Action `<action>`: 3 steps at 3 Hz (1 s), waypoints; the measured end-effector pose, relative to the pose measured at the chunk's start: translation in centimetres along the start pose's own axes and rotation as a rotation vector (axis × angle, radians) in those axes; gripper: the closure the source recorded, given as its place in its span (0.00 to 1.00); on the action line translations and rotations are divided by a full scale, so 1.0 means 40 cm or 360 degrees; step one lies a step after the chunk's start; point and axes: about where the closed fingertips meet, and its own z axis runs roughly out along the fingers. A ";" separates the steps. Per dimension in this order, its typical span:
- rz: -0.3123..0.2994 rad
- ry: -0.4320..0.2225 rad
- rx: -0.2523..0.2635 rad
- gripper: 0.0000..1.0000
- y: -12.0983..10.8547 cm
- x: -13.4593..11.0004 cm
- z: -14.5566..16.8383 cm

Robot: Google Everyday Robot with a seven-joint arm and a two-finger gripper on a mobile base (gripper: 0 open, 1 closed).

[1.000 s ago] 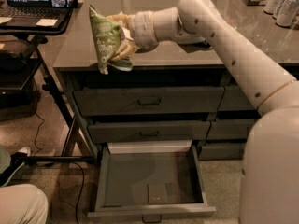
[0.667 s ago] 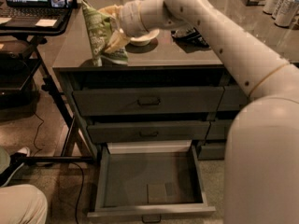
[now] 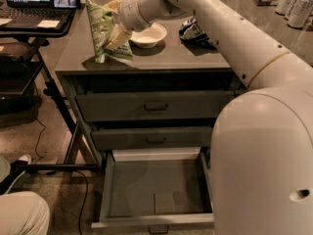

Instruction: Pick green jalapeno chip bag from bottom drawer and place on counter

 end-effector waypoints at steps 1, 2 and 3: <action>-0.0013 -0.0006 -0.0001 1.00 0.002 -0.002 0.002; 0.0049 0.0040 0.0029 1.00 -0.006 -0.009 -0.008; 0.0135 0.0127 0.0089 1.00 -0.057 -0.046 0.008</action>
Offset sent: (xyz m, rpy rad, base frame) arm -0.0028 -0.0093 0.0163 0.0031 0.0410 -0.1246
